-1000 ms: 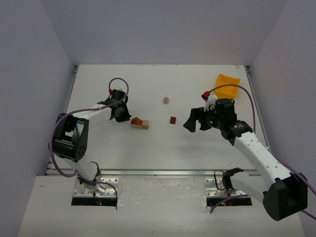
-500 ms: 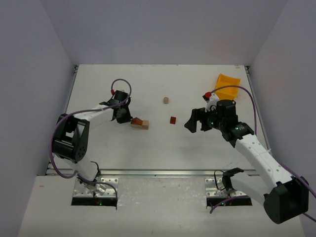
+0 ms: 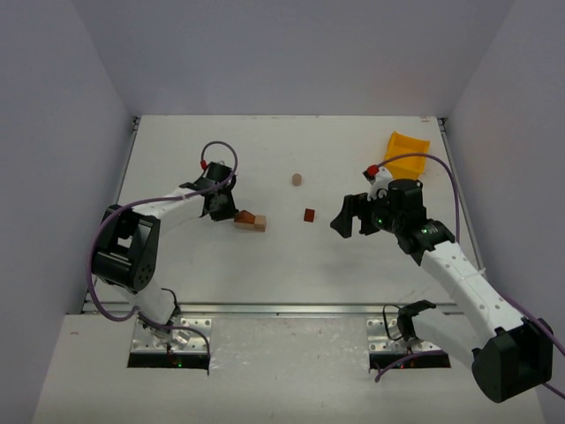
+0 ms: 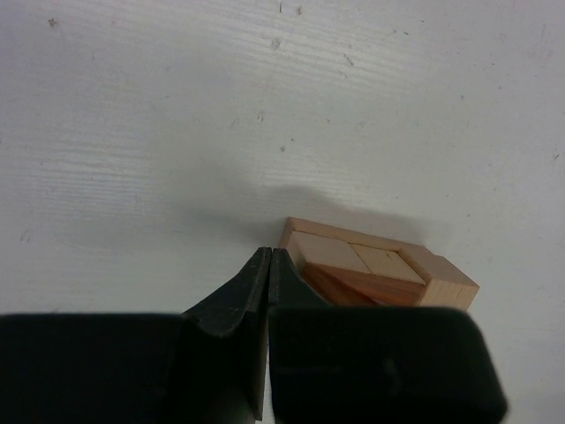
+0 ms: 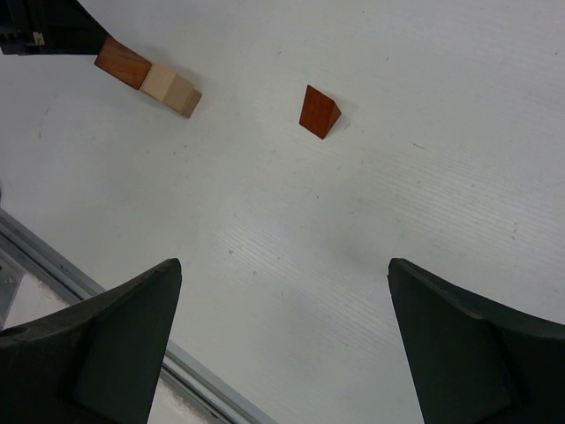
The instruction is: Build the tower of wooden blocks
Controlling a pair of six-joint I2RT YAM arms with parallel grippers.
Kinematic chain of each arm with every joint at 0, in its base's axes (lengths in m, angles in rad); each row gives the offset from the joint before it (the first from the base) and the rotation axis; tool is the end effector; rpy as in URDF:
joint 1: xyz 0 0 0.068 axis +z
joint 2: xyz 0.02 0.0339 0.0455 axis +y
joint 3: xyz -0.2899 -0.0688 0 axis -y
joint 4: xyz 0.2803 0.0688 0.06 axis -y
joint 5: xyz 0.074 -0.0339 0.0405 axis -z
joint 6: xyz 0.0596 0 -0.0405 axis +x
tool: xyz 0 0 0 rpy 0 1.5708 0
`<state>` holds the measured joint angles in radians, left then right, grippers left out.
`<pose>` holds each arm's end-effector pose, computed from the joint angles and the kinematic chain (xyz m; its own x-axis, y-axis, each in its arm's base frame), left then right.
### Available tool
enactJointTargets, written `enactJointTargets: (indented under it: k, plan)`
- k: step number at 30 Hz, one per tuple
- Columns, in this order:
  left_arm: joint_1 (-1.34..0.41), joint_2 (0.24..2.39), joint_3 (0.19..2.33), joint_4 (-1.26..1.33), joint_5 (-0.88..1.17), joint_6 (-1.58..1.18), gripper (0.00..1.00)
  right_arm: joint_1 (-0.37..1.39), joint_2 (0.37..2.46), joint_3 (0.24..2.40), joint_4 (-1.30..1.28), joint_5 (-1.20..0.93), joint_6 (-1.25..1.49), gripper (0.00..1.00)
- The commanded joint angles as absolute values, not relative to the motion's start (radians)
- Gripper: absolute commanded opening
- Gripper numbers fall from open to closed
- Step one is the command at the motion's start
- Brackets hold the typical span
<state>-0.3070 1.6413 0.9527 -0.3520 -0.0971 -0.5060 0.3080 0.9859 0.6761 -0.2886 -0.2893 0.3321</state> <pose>0.3472 -0.1040 0.1559 -0.8425 -0.2390 -0.4829 -0.1764 0.9692 -0.1719 0.2364 0.0931 0.2530 -0.6754 0.1130 -0.7287 -0.3120 0.8516 0.4213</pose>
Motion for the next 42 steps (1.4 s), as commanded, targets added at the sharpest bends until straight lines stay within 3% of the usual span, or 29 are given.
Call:
enactJointTargets:
  k: [1,10,19,21,23,24,25,30,36,42]
  plan:
    - [-0.324,1.6,0.976,-0.353,-0.115,-0.517,0.0,0.308,0.968,0.672,-0.255,-0.275,0.316,0.99]
    - [-0.333,1.603,0.986,-0.371,-0.138,-0.52,0.0,0.308,0.966,0.67,-0.253,-0.275,0.316,0.99]
    - [-0.3,1.544,1.089,-0.495,-0.321,-0.549,0.02,0.308,0.987,0.673,-0.237,-0.285,0.303,0.99]
    - [-0.272,1.509,1.092,-0.493,-0.316,-0.548,0.14,0.308,1.004,0.675,-0.22,-0.303,0.296,0.99]
    - [-0.242,1.467,1.091,-0.477,-0.312,-0.546,0.5,0.308,1.04,0.698,-0.199,-0.338,0.29,0.99]
    - [-0.236,1.438,1.091,-0.472,-0.317,-0.543,0.8,0.308,1.083,0.724,-0.184,-0.341,0.29,0.99]
    - [-0.236,1.435,1.094,-0.468,-0.318,-0.543,1.0,0.308,1.087,0.727,-0.184,-0.342,0.29,0.99]
    - [-0.233,1.319,1.12,-0.456,-0.346,-0.526,1.0,0.406,1.378,0.954,-0.207,-0.237,0.23,0.99]
    - [-0.235,1.246,1.086,-0.443,-0.433,-0.554,1.0,0.508,1.839,1.39,-0.34,-0.042,0.155,0.99]
    - [-0.233,1.213,1.015,-0.408,-0.518,-0.568,1.0,0.534,2.146,1.753,-0.476,0.153,0.101,0.99]
